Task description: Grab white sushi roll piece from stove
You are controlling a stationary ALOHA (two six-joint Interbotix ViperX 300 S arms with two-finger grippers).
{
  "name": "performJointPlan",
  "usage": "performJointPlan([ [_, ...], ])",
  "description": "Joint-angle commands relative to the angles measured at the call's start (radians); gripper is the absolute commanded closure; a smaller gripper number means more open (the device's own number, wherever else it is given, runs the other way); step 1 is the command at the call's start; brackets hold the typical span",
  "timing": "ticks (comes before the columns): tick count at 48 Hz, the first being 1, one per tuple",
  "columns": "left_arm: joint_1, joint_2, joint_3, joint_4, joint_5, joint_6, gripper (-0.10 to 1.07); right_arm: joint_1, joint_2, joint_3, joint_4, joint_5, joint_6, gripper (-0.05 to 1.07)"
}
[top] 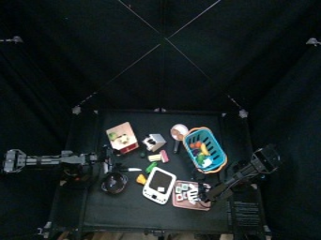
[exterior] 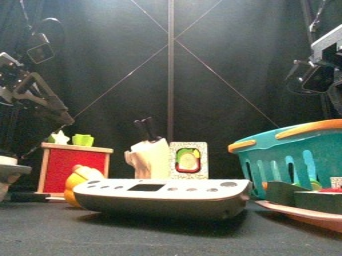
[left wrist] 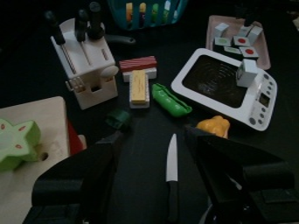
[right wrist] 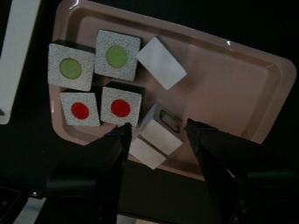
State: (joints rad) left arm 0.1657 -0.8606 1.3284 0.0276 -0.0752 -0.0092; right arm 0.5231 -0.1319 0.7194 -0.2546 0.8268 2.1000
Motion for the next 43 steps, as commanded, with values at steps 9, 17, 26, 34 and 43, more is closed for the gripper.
performJointPlan([
  [9, 0.0, 0.002, -0.011, -0.002, -0.003, 0.002, 0.05, -0.031, 0.002, -0.104, -0.103, -0.017, -0.002, 0.15],
  [17, 0.0, 0.002, -0.011, -0.002, -0.003, 0.0, 0.05, -0.092, 0.055, -0.235, -0.19, -0.008, -0.005, 0.15],
  [26, 0.0, 0.002, -0.011, -0.002, 0.003, 0.0, 0.05, -0.15, 0.141, -0.365, -0.189, 0.038, -0.046, 0.15],
  [34, -0.002, 0.002, -0.011, -0.002, 0.011, 0.0, 0.05, -0.193, 0.241, -0.506, -0.147, 0.114, -0.184, 0.15],
  [43, -0.002, 0.002, -0.011, -0.002, 0.011, 0.0, 0.05, -0.225, 0.356, -0.66, -0.103, 0.132, -0.353, 0.15],
])
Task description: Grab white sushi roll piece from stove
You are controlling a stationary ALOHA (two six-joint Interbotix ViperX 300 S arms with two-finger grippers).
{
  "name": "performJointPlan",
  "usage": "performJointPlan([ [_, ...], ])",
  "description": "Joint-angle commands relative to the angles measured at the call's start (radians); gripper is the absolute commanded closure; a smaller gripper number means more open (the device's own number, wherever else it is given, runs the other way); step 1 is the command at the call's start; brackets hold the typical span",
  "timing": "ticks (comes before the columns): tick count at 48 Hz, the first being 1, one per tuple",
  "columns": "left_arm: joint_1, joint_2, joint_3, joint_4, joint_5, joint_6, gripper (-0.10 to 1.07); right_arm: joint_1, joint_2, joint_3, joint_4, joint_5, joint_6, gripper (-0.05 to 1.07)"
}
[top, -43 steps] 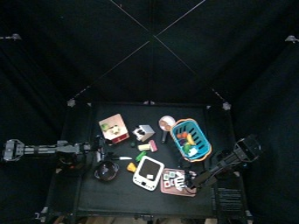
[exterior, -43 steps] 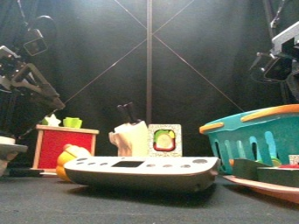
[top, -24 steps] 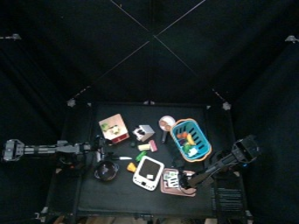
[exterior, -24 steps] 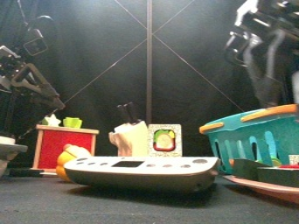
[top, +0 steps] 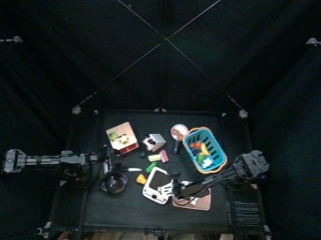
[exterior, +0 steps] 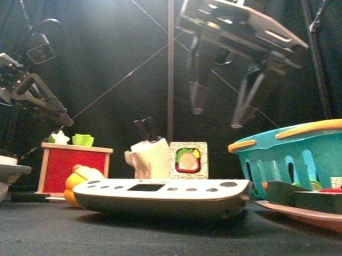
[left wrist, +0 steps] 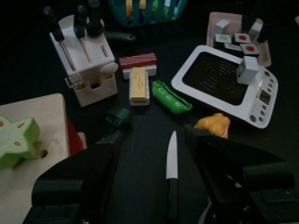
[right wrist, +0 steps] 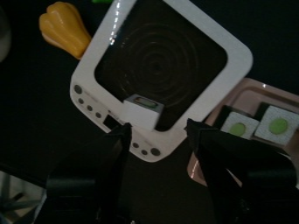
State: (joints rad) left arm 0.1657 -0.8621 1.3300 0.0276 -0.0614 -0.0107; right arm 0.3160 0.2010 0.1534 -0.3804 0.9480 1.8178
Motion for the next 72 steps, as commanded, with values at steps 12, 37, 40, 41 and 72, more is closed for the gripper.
performJointPlan([
  [12, -0.002, 0.003, -0.012, -0.002, 0.005, 0.002, 0.05, -0.043, 0.08, -0.149, 0.103, 0.08, -0.155, 0.14],
  [37, -0.002, 0.003, -0.012, -0.002, 0.006, 0.003, 0.05, -0.057, 0.121, -0.152, 0.121, 0.063, -0.16, 0.14],
  [40, -0.002, 0.003, -0.012, -0.002, 0.005, 0.003, 0.05, -0.06, 0.126, -0.149, 0.123, 0.063, -0.16, 0.14],
  [41, -0.002, 0.003, -0.012, -0.002, 0.005, 0.003, 0.05, -0.06, 0.127, -0.149, 0.124, 0.063, -0.16, 0.14],
  [72, -0.002, 0.003, -0.012, -0.002, 0.005, 0.003, 0.05, -0.064, 0.137, -0.117, 0.14, 0.054, -0.163, 0.15],
])
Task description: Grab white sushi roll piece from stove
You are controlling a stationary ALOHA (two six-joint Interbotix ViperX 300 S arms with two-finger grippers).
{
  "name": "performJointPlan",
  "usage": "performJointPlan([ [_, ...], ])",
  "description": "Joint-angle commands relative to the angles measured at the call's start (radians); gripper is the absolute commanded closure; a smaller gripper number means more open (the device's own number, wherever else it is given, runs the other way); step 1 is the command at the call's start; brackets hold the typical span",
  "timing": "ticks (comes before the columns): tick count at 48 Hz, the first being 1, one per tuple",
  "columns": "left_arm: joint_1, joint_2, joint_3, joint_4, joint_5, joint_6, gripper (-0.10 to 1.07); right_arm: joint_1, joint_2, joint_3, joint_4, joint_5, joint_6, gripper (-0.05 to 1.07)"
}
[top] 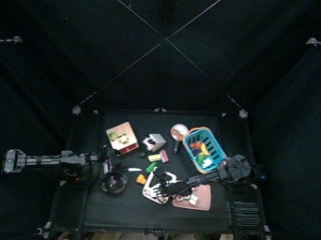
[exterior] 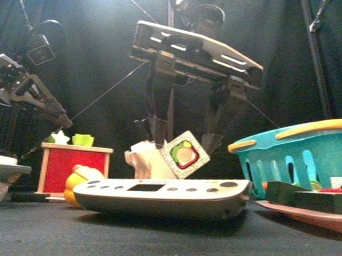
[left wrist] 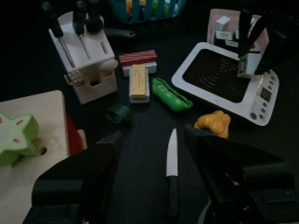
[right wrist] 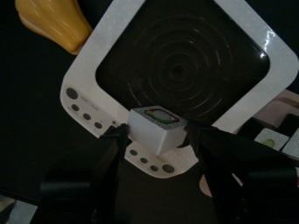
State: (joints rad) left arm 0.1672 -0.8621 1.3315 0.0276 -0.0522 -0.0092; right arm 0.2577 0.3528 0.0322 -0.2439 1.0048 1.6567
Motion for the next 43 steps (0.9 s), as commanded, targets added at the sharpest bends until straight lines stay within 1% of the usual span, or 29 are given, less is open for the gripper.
performJointPlan([
  [1, -0.003, 0.003, -0.012, -0.002, -0.003, 0.002, 0.05, -0.006, -0.014, 0.005, 0.003, -0.006, -0.002, 0.15],
  [28, -0.003, 0.003, -0.012, -0.002, -0.003, 0.002, 0.05, -0.012, 0.015, 0.005, -0.003, -0.055, -0.005, 0.15],
  [43, -0.003, 0.003, -0.012, -0.002, -0.003, 0.002, 0.05, -0.015, 0.015, 0.005, -0.006, -0.041, -0.005, 0.17],
])
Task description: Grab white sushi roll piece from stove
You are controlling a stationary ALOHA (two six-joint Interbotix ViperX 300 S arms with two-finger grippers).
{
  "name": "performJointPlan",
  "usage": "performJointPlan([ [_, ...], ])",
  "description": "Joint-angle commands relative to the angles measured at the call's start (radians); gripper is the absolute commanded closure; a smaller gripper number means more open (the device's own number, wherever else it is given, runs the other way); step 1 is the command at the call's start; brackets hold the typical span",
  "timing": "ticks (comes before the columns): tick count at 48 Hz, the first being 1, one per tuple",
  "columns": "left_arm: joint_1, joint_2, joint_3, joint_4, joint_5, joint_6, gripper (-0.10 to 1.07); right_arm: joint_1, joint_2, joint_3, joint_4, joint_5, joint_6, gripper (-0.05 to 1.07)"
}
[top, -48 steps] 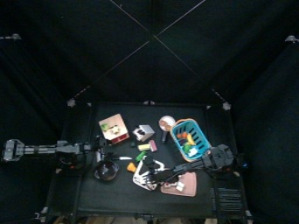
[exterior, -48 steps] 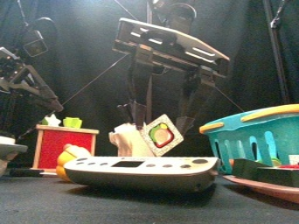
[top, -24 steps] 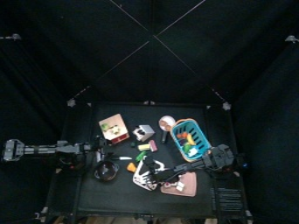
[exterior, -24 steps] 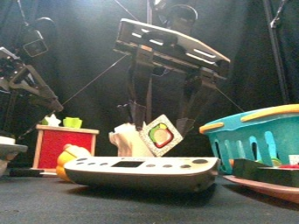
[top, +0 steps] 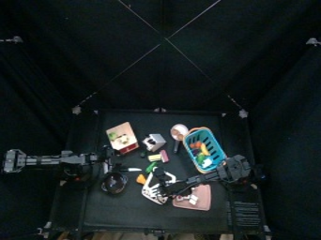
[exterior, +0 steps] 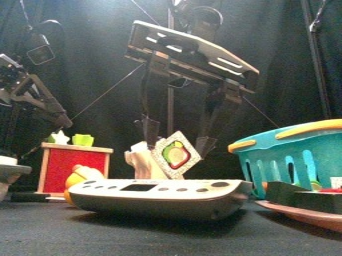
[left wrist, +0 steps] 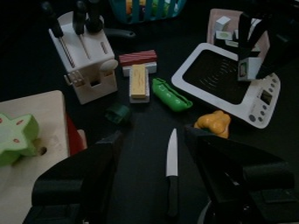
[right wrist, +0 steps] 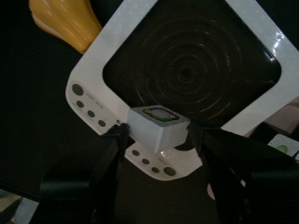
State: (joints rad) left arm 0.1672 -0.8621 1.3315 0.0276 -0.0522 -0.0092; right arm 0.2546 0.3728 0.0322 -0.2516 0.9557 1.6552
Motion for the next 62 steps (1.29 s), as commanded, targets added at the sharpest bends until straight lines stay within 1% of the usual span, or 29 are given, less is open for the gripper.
performJointPlan([
  [1, -0.003, 0.003, -0.012, -0.002, -0.003, 0.002, 0.05, -0.012, -0.003, 0.005, 0.002, 0.009, -0.003, 0.17],
  [17, -0.003, 0.0, -0.009, -0.002, -0.002, 0.002, 0.05, -0.012, -0.017, 0.002, -0.012, 0.028, -0.003, 0.24],
  [28, -0.002, -0.002, -0.009, -0.002, -0.002, 0.002, 0.05, -0.006, -0.028, -0.009, -0.04, 0.026, -0.003, 0.24],
  [32, -0.003, -0.002, -0.009, -0.002, -0.002, 0.002, 0.05, -0.003, -0.041, -0.015, -0.054, 0.025, -0.018, 0.22],
  [38, -0.003, -0.002, -0.009, -0.002, -0.002, 0.002, 0.05, -0.003, -0.052, -0.037, -0.057, 0.025, -0.055, 0.12],
  [44, -0.002, -0.002, -0.009, -0.002, -0.002, 0.002, 0.05, -0.011, -0.048, -0.06, -0.061, 0.031, -0.061, 0.04],
  [52, -0.003, -0.002, -0.009, -0.002, -0.002, 0.002, 0.05, -0.026, -0.038, -0.057, -0.087, 0.055, -0.08, 0.04],
  [62, -0.003, 0.0, -0.008, -0.002, 0.0, 0.002, 0.05, -0.048, -0.014, -0.063, -0.091, 0.057, -0.149, 0.04],
])
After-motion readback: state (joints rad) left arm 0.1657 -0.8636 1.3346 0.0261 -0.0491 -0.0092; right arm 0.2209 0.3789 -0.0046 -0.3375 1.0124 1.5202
